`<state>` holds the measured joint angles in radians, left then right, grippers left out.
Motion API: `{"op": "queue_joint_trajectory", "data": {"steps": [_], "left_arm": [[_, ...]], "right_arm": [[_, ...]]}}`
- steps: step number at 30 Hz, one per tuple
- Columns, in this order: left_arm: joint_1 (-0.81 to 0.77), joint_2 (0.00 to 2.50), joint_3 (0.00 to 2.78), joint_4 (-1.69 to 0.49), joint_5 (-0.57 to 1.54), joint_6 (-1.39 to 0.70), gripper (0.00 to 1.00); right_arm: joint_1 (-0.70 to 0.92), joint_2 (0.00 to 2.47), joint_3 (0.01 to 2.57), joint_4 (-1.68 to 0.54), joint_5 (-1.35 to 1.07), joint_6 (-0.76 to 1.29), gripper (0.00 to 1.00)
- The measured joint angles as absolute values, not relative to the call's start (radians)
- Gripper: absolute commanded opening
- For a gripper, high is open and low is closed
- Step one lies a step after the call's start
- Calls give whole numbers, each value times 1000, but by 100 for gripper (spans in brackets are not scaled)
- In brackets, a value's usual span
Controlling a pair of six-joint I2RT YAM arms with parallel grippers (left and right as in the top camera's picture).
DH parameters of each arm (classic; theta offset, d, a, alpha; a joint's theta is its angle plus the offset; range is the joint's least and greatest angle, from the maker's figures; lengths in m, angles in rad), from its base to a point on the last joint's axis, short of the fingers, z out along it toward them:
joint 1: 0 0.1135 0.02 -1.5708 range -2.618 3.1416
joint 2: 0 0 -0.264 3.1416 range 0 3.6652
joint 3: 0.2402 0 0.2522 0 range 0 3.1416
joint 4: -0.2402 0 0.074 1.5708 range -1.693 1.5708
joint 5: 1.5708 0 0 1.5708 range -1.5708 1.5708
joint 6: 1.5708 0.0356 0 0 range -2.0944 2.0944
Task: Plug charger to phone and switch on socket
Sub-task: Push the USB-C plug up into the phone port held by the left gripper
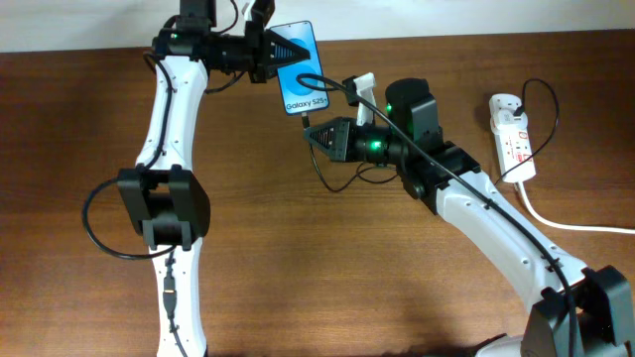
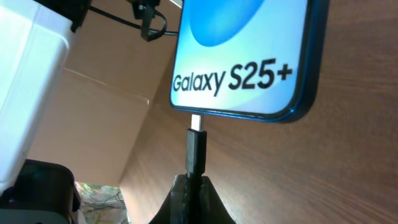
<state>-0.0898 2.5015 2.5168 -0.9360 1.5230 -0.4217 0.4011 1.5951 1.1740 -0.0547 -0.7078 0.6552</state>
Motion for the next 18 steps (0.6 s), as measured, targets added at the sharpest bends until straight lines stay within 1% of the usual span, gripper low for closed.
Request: {"op": "queue_joint_trajectory", "data": {"steps": [5, 18], "left_arm": [[-91, 2502, 2517, -937, 1523, -422, 0], [-87, 2502, 2517, -937, 1523, -422, 0]], "right_arm": [[395, 1595, 1174, -78, -708, 659, 4], [361, 1595, 1174, -51, -751, 685, 4]]}}
